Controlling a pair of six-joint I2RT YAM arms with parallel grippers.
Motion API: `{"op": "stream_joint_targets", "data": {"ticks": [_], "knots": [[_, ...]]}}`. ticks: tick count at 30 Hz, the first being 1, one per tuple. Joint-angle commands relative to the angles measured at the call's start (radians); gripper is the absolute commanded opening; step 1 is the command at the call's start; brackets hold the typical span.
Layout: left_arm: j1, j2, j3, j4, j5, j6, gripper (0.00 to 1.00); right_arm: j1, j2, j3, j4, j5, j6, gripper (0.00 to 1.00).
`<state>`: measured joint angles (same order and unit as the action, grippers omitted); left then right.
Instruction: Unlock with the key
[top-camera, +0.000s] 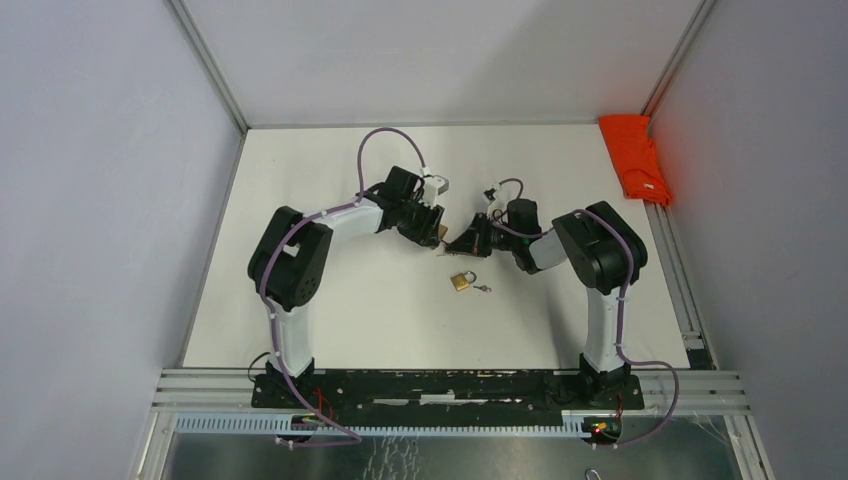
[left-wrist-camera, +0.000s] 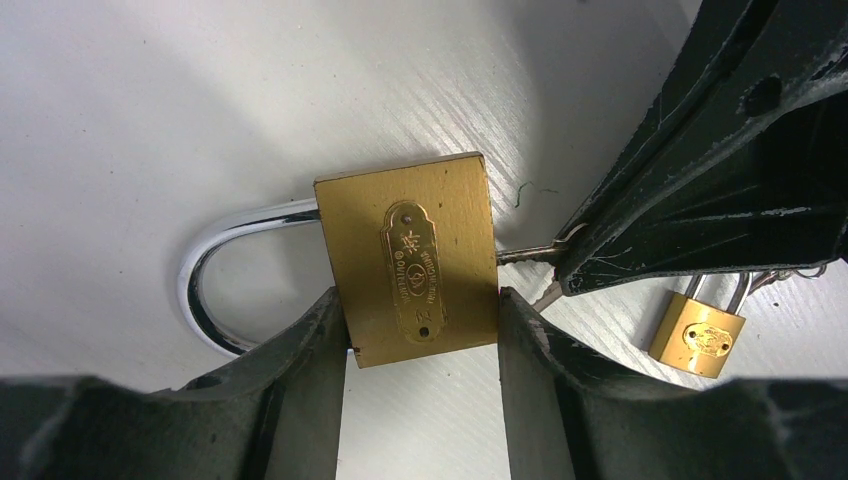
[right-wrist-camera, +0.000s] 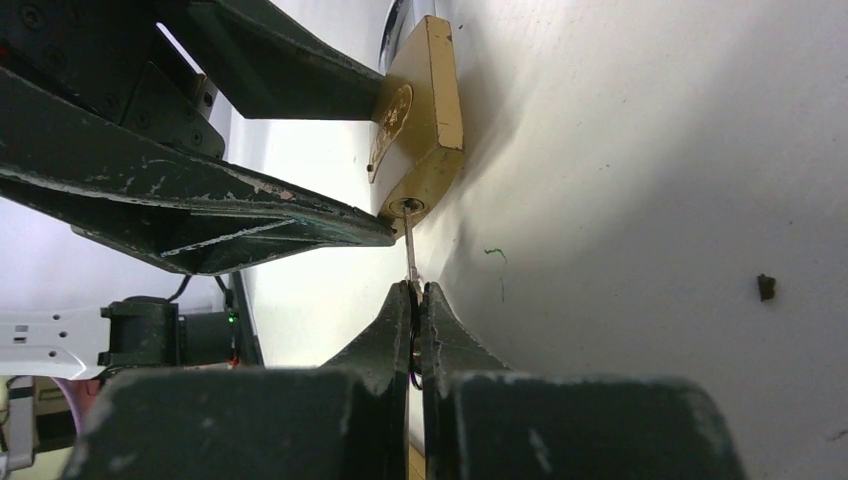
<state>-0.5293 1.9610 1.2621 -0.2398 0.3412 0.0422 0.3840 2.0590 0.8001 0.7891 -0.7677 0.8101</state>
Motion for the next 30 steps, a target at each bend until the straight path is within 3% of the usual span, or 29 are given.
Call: {"op": "stream_joint_targets", "data": {"ticks": [1, 15, 30], "knots": [[-0.013, -0.03, -0.024, 0.033, 0.109, -0.011, 0.02, 0.007, 0.009, -0.007, 0.19, -0.018, 0.081, 0.0], [-0.013, -0.078, -0.049, 0.061, 0.161, -0.026, 0.02, -0.006, 0.011, -0.071, 0.33, 0.039, 0.189, 0.0], [-0.017, -0.086, -0.044, 0.033, 0.219, -0.015, 0.02, -0.018, 0.019, -0.035, 0.309, 0.017, 0.17, 0.0]]}}
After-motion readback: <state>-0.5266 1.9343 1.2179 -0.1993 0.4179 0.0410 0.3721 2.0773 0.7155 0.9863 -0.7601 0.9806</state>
